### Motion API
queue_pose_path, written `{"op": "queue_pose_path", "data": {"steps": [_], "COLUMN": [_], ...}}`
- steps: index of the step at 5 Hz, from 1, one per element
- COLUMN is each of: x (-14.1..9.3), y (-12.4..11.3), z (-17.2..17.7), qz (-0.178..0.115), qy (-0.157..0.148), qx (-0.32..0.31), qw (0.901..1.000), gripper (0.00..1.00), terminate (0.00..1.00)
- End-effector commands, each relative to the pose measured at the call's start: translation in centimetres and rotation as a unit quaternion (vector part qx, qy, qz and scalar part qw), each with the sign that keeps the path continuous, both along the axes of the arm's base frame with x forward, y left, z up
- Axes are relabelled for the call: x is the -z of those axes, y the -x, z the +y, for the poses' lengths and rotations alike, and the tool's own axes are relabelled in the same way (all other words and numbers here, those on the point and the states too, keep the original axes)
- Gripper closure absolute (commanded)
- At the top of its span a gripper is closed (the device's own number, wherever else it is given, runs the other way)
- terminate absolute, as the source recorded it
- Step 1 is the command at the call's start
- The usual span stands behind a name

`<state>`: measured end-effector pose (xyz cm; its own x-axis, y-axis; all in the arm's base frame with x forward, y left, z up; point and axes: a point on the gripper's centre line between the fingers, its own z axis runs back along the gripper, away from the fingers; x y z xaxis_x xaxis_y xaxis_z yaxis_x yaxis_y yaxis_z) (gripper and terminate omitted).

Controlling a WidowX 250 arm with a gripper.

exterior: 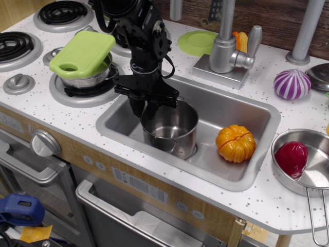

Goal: Flip pot upright in sink

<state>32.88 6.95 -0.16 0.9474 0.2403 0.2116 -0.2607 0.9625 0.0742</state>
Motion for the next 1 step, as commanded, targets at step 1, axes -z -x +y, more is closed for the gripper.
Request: {"op": "queue_pose_path", "data": {"steps": [1], "x": [-1.47], "y": [-0.61], "z": [0.33], "qz": [-0.023], "qy": [-0.005], "qx": [-0.001], "qw": [0.9997], "gripper": [0.00], "terminate": [1.00]}}
